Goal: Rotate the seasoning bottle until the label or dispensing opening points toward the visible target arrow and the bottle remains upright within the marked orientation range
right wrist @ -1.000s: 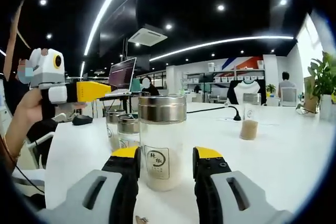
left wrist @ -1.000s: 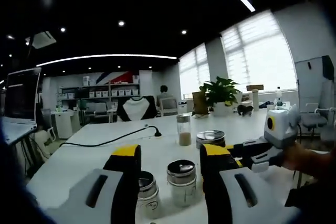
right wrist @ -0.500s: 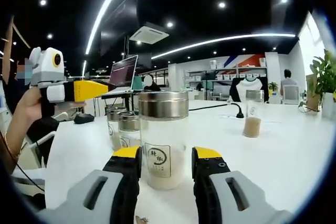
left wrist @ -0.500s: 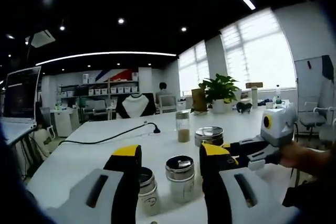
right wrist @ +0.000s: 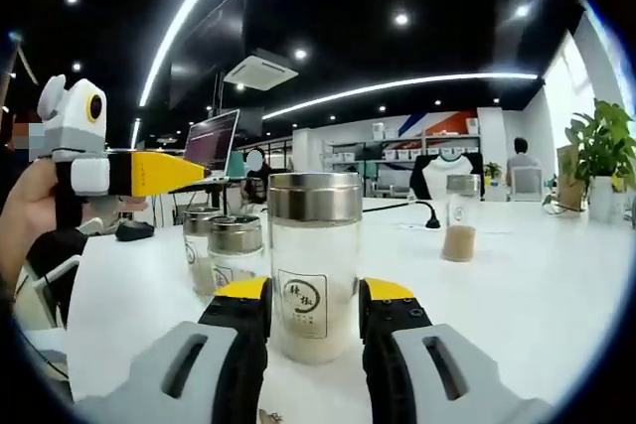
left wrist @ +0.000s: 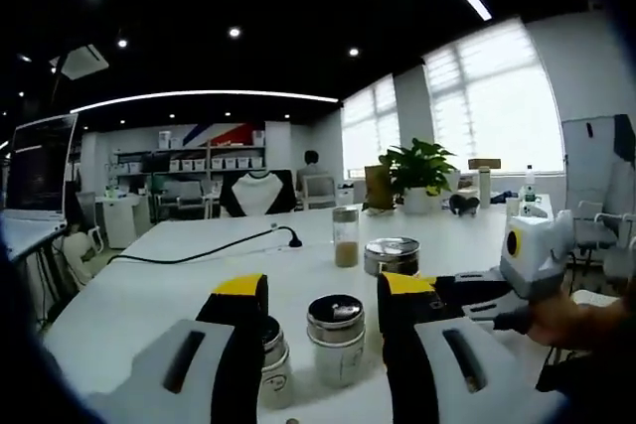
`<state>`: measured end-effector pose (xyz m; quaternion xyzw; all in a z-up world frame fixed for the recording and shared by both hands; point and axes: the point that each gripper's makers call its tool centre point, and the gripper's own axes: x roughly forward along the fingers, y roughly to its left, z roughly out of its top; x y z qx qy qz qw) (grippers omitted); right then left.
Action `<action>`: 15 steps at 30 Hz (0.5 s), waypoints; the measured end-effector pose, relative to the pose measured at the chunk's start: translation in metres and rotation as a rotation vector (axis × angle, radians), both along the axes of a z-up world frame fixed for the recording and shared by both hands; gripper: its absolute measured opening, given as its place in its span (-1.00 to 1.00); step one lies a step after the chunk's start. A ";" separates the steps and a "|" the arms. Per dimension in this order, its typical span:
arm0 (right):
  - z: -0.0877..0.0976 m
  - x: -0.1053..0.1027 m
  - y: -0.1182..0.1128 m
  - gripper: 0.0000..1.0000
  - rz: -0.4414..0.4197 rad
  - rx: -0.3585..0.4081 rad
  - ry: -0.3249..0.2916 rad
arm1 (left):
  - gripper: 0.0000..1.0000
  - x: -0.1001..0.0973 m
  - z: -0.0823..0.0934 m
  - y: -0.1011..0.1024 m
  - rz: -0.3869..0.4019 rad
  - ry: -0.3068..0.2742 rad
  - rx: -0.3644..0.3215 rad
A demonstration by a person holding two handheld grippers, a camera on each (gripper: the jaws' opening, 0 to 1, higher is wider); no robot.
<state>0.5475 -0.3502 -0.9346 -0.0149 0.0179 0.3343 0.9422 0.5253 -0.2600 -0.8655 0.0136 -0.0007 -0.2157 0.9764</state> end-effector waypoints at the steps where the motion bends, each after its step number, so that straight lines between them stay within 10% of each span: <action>1: 0.000 0.000 0.000 -0.36 -0.015 -0.003 -0.006 | -0.07 0.000 -0.001 0.000 0.002 0.004 0.003; 15: -0.007 0.001 0.003 -0.21 0.029 0.014 0.058 | -0.07 -0.008 -0.004 -0.011 -0.046 0.024 0.006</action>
